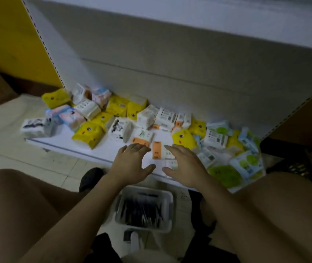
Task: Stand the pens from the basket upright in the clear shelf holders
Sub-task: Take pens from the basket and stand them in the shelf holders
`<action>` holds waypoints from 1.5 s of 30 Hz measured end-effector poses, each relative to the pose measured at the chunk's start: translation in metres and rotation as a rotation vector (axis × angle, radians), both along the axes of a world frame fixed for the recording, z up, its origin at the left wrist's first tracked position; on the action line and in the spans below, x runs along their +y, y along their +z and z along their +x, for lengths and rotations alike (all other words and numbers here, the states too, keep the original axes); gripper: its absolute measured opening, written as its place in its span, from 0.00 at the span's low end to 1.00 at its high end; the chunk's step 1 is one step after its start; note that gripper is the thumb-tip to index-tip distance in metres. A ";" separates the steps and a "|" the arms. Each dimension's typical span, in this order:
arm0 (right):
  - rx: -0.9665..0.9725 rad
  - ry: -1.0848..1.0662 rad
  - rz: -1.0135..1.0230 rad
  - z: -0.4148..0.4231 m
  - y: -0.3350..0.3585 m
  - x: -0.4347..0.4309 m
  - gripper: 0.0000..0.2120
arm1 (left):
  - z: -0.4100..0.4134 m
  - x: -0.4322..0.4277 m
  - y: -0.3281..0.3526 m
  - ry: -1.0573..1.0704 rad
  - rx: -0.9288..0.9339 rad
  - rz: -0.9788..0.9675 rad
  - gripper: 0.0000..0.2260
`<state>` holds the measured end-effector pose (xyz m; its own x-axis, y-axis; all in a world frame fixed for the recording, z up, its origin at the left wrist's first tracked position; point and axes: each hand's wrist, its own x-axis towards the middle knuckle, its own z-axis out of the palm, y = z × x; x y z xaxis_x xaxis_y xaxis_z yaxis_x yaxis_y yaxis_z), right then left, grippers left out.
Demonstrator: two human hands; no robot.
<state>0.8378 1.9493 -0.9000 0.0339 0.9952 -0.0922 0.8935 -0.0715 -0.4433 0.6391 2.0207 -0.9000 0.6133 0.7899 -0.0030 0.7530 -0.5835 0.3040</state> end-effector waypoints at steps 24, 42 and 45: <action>-0.009 0.103 -0.997 -0.053 -0.199 -0.002 0.20 | -0.024 -0.044 -0.181 0.234 0.118 -0.777 0.14; -0.061 0.228 -1.306 -0.082 -0.289 0.013 0.30 | -0.070 -0.059 -0.203 0.489 -0.013 -0.930 0.18; -0.074 0.230 -1.294 -0.088 -0.286 0.015 0.24 | -0.071 -0.059 -0.208 0.500 -0.014 -0.976 0.18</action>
<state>0.7502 1.9646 -1.1858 -0.0771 0.1725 -0.9820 0.9612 -0.2489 -0.1192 0.5677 1.9615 -1.1084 0.2293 0.6110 -0.7577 0.8307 0.2829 0.4795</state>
